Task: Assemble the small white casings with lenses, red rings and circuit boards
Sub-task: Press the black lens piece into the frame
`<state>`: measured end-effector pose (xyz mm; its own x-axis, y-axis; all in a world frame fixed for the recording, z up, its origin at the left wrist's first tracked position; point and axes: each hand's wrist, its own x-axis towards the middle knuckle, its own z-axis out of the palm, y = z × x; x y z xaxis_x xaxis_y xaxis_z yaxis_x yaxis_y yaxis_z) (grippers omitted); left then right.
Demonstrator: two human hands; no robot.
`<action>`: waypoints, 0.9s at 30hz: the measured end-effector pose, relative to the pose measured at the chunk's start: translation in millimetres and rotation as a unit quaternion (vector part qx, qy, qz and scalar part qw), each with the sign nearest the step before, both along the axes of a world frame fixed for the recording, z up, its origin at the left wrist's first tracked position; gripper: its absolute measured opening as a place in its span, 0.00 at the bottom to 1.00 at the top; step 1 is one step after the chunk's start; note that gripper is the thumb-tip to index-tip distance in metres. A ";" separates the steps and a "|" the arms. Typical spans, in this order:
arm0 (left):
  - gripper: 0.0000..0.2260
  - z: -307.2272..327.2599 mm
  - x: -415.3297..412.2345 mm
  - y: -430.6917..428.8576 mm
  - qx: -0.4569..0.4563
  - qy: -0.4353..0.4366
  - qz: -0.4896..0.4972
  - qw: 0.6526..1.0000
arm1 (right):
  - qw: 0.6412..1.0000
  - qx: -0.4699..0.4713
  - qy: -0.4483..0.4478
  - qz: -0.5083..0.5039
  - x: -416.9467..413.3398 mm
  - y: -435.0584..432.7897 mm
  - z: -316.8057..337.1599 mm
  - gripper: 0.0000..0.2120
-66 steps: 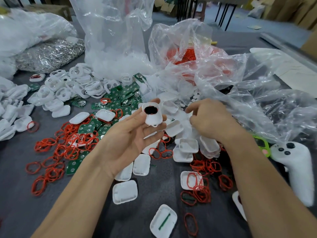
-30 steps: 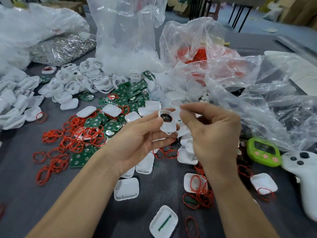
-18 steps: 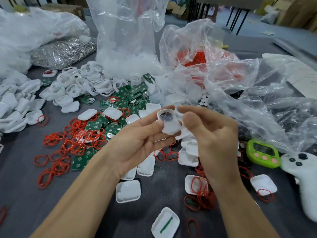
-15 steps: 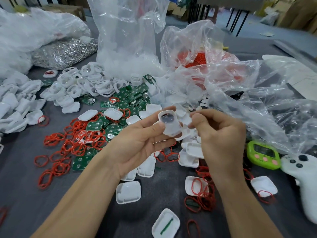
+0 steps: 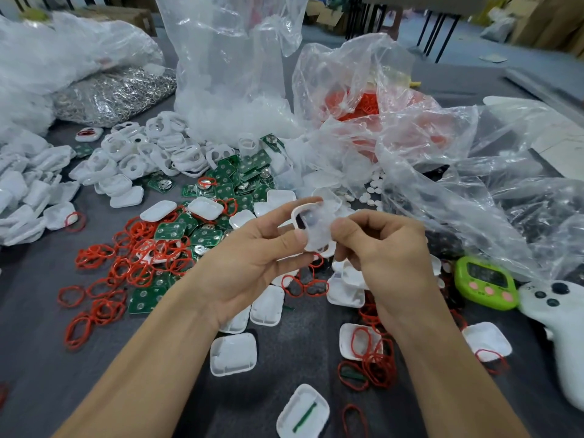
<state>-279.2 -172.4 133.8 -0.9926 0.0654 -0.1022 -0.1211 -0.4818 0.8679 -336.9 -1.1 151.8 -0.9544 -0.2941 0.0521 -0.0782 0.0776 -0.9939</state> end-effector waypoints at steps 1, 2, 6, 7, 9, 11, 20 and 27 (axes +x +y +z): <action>0.20 -0.3 -0.2 0.6 0.002 0.001 0.004 1.000 | 1.000 -0.009 -0.011 0.007 0.3 -1.3 -0.4 0.14; 0.21 -0.8 -0.4 0.9 0.002 0.002 0.007 1.000 | 1.000 -0.014 -0.016 0.012 0.4 -2.4 -1.1 0.15; 0.19 -2.6 -0.9 -0.4 -0.006 0.001 0.015 1.000 | 1.000 -0.018 -0.011 0.022 -0.2 -3.2 -1.3 0.17; 0.18 -2.7 -0.8 -0.7 -0.008 0.000 0.013 1.000 | 1.000 -0.008 -0.002 0.027 -0.7 -2.4 -1.4 0.16; 0.19 -1.8 -0.3 -1.3 -0.010 0.003 0.003 1.000 | 0.999 0.015 0.021 0.038 -1.8 -0.4 -2.2 0.15; 0.22 -0.4 0.7 -2.1 -0.005 0.012 -0.011 1.000 | 0.997 0.039 0.043 0.055 -2.4 1.0 -2.9 0.16; 0.20 -0.8 1.3 -2.9 -0.017 0.004 -0.006 1.000 | 0.986 0.119 0.086 0.078 -4.0 5.5 -2.0 0.15; 0.22 -1.2 1.3 -3.0 -0.022 0.005 -0.003 1.000 | 0.973 0.186 0.133 0.033 1.9 2.1 -3.6 0.19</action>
<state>-278.0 -175.4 132.6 -0.9933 0.0660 -0.0947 -0.1142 -0.4421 0.8896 -335.0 1.0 148.2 -0.9004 -0.3997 0.1718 -0.3449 0.4151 -0.8419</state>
